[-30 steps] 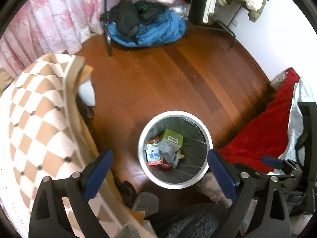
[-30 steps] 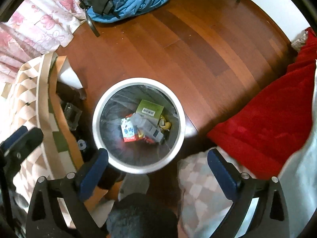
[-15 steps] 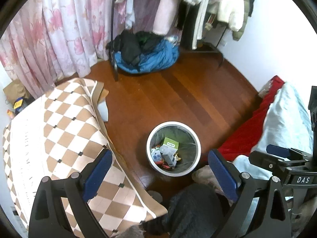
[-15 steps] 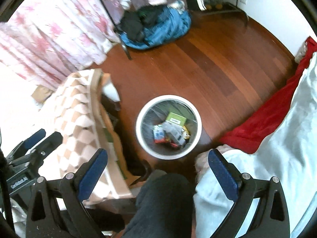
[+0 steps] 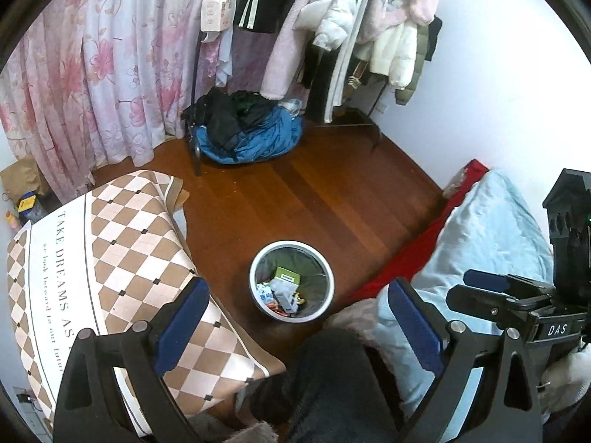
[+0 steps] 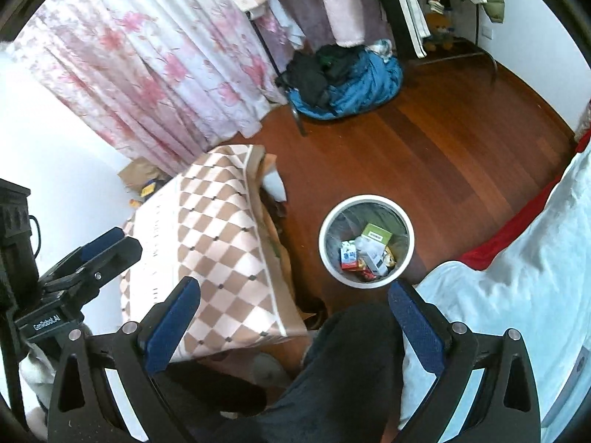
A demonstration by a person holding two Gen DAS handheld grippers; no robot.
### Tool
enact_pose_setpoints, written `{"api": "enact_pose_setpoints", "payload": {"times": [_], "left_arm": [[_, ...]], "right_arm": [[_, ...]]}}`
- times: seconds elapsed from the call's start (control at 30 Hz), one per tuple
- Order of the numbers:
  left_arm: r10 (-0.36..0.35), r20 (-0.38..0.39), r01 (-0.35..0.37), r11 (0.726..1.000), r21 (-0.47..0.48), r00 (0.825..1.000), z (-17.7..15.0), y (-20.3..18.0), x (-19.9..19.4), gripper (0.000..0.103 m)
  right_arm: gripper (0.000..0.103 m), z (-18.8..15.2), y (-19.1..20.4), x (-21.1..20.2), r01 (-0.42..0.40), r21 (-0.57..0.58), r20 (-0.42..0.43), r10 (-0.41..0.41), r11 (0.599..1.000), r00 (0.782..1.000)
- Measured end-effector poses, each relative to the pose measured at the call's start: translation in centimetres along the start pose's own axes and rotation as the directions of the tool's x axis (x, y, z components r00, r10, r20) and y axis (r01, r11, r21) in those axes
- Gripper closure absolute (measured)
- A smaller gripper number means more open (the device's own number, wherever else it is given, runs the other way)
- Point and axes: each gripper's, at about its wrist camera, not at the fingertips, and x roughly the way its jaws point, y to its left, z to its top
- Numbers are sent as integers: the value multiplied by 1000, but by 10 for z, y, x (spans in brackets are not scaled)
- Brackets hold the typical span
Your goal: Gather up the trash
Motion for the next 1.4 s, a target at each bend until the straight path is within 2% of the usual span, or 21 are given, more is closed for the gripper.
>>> {"api": "enact_pose_setpoints", "payload": {"times": [0.3, 0.43, 0.7, 1.4], "left_arm": [[-23, 29, 23, 1000, 3, 999, -7, -1, -29, 4], [-12, 45, 11, 1000, 9, 999, -10, -2, -36, 4], [-10, 49, 9, 1000, 7, 999, -11, -2, -38, 0], [-54, 23, 54, 999, 2, 998, -10, -13, -30, 0]], "right_arm": [[0, -13, 24, -40, -32, -37, 17, 32, 999, 999], [0, -16, 30, -47, -16, -54, 21, 18, 998, 1000], [0, -20, 38, -48, 43, -79, 29, -40, 996, 999], [0, -23, 34, -51, 50, -66, 22, -49, 997, 999]]}}
